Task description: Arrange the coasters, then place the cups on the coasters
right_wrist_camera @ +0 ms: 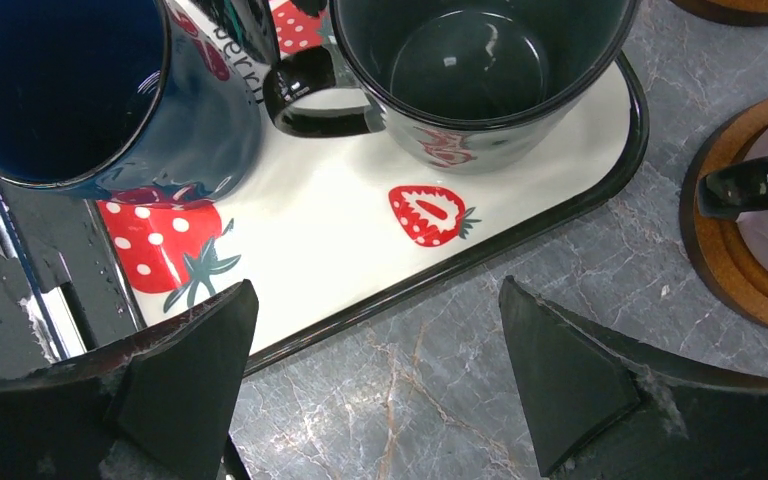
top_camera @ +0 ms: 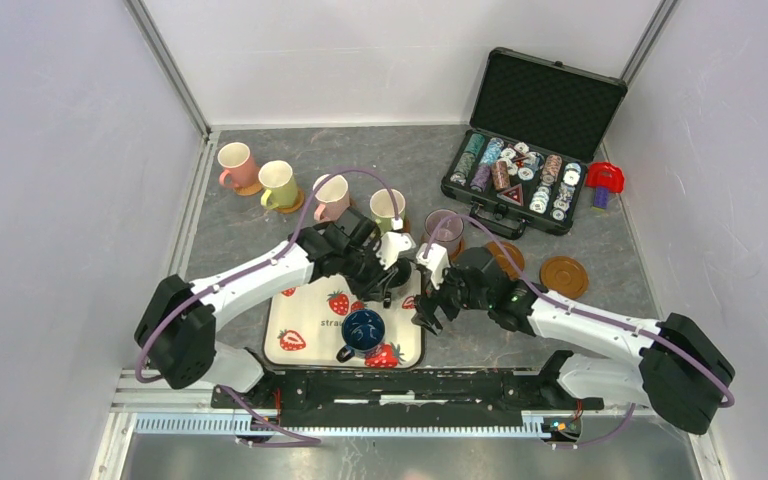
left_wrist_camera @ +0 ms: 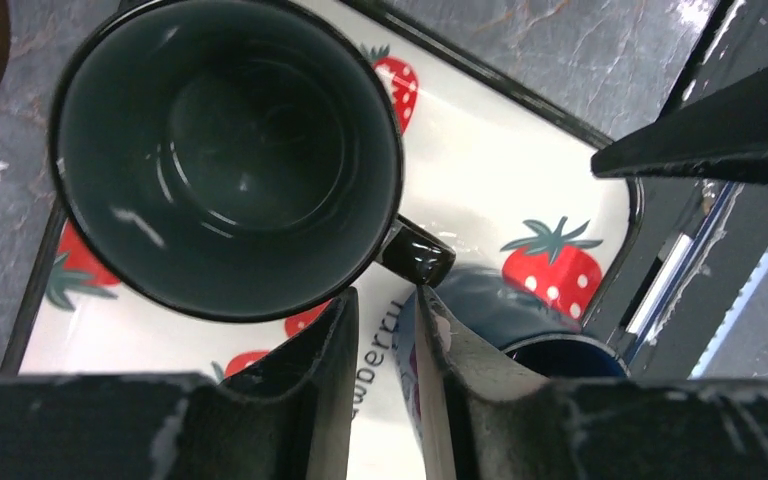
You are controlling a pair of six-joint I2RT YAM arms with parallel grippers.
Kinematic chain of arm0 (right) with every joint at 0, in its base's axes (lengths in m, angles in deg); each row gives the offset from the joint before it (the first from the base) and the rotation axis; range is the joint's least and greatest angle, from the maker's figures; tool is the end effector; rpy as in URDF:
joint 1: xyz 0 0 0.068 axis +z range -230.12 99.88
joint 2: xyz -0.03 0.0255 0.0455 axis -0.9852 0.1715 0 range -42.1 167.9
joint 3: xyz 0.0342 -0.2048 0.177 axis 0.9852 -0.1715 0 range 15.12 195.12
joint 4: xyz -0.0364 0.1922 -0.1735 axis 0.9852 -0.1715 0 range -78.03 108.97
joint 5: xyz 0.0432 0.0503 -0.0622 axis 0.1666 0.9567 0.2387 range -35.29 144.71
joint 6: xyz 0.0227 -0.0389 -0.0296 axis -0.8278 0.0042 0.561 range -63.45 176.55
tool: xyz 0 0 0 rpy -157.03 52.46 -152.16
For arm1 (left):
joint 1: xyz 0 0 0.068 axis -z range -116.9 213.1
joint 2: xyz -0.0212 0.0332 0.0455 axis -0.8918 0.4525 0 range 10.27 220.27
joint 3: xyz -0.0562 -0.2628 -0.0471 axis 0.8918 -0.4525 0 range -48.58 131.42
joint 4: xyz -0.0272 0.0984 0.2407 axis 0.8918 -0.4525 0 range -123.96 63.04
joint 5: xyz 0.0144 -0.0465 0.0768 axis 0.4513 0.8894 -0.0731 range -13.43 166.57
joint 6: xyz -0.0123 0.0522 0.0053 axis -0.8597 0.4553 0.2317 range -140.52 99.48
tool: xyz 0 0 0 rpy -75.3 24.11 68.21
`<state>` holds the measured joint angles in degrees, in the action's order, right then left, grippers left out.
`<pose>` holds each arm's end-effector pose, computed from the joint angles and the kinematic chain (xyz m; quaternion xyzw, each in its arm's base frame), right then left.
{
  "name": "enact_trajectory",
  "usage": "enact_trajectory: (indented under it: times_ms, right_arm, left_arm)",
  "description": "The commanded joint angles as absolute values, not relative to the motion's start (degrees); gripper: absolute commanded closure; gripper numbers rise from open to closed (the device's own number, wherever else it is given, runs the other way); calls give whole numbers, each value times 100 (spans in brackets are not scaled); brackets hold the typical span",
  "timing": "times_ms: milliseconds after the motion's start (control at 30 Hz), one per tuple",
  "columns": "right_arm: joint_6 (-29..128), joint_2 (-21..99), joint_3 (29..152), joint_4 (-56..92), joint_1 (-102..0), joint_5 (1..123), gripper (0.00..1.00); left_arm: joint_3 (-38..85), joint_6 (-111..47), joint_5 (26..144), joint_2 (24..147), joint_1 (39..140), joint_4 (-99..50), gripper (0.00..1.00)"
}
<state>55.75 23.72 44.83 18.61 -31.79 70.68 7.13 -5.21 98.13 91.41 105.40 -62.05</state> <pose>0.1470 0.1799 0.1941 -0.4136 0.7840 0.2982 0.3540 0.1976 -0.1975 0.2300 0.4995 0.8095 -0.2342 0.2008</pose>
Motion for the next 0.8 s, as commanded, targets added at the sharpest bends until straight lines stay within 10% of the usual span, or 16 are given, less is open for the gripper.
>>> enact_trajectory:
  times_ms: [0,767]
  right_arm:
    - [5398,2352,4541,1907,-3238,7152,2]
    - [4923,3213,5446,1775,-2963,6924,11]
  left_arm:
    - [833,-1103,9964,9325,10775,-5476,63]
    - [1245,-2149,8820,7410,9034,-6348,19]
